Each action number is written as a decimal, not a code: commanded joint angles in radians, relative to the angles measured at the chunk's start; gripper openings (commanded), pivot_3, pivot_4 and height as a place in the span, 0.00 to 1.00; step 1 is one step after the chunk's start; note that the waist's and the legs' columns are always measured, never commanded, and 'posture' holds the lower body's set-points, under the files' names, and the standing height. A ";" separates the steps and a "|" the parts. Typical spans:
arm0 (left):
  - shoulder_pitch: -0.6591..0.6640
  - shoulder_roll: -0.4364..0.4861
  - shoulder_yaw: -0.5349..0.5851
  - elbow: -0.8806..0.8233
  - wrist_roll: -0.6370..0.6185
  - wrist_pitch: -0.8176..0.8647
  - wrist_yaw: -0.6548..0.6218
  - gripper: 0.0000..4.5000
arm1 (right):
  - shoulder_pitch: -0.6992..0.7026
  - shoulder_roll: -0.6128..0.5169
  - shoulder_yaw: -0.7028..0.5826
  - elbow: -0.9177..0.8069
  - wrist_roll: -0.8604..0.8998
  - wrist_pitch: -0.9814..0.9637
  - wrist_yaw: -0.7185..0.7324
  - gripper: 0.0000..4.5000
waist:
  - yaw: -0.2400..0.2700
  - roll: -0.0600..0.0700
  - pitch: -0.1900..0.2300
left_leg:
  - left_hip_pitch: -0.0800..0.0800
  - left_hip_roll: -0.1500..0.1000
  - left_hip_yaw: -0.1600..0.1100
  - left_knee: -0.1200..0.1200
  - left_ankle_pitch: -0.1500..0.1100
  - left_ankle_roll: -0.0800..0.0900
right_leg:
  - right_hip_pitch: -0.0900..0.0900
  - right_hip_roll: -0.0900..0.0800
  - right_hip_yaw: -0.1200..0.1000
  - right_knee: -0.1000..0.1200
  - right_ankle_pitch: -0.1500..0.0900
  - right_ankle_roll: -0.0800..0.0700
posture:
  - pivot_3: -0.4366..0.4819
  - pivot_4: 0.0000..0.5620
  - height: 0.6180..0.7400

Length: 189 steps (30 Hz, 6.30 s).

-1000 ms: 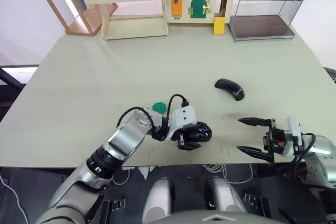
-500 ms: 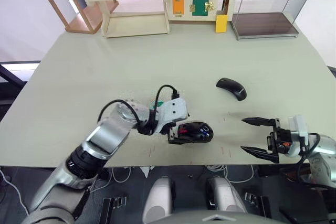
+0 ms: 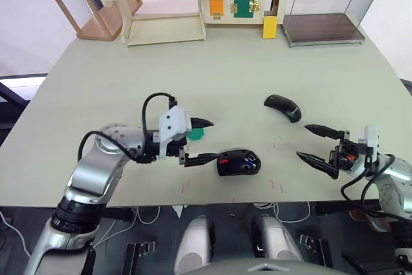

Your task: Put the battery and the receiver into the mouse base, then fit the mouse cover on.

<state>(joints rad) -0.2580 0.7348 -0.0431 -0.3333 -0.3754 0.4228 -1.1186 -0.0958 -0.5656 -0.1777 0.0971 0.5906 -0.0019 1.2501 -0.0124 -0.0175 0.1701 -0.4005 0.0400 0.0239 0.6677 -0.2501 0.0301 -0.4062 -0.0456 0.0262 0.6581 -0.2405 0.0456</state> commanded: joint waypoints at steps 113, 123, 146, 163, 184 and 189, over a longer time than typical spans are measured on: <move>0.411 0.042 0.299 -0.018 -0.262 -0.225 -0.136 1.00 | -0.341 -0.134 0.155 -0.060 -0.256 0.446 -0.147 0.50 | -0.003 -0.001 0.002 | -0.002 0.001 0.014 -0.003 0.000 0.000 | -0.007 -0.002 0.005 0.000 0.000 0.000 | 0.48 0.27 1.00; 0.354 0.089 0.290 0.039 -0.266 -0.226 -0.209 1.00 | -0.306 -0.197 0.247 -0.424 -0.178 0.633 -0.127 0.50 | -0.002 -0.002 0.003 | -0.002 0.001 0.014 -0.003 0.000 0.000 | -0.007 -0.002 0.004 0.000 0.000 0.000 | 0.48 0.27 1.00; 0.261 0.130 0.263 0.145 -0.235 -0.252 -0.339 1.00 | -0.435 -0.245 0.552 -0.609 -0.276 0.805 -0.173 0.50 | -0.001 -0.003 0.004 | -0.015 0.001 0.008 0.000 0.000 0.000 | -0.017 -0.003 -0.002 -0.001 0.000 0.000 | 0.48 0.27 1.00; 0.253 0.130 0.249 0.159 -0.228 -0.265 -0.359 1.00 | -0.497 -0.210 0.647 -0.611 -0.325 0.901 -0.234 0.50 | -0.002 -0.003 0.004 | -0.015 0.001 0.008 0.001 0.000 0.000 | -0.017 -0.003 -0.002 0.000 0.001 0.000 | 0.48 0.27 1.00; 0.243 0.125 0.237 0.167 -0.222 -0.265 -0.359 1.00 | -0.508 -0.236 0.668 -0.634 -0.321 1.010 -0.261 0.50 | -0.001 -0.003 0.004 | -0.015 0.001 0.008 0.002 0.000 0.000 | -0.016 -0.003 -0.002 0.001 0.001 0.000 | 0.48 0.27 1.00; 0.238 0.125 0.233 0.170 -0.221 -0.267 -0.360 1.00 | -0.501 -0.232 0.668 -0.634 -0.323 1.002 -0.273 0.50 | -0.001 -0.003 0.004 | -0.015 0.000 0.008 0.002 0.000 0.000 | -0.016 -0.003 -0.002 0.001 0.001 0.000 | 0.48 0.27 1.00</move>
<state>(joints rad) -0.0152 0.8569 0.1859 -0.1610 -0.5916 0.1676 -1.4684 -0.5981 -0.7841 0.4976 -0.5155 0.2790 1.0017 0.9921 -0.0135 -0.0208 0.1738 -0.4156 0.0405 0.0317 0.6692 -0.2501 0.0299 -0.4227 -0.0485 0.0239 0.6592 -0.2398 0.0458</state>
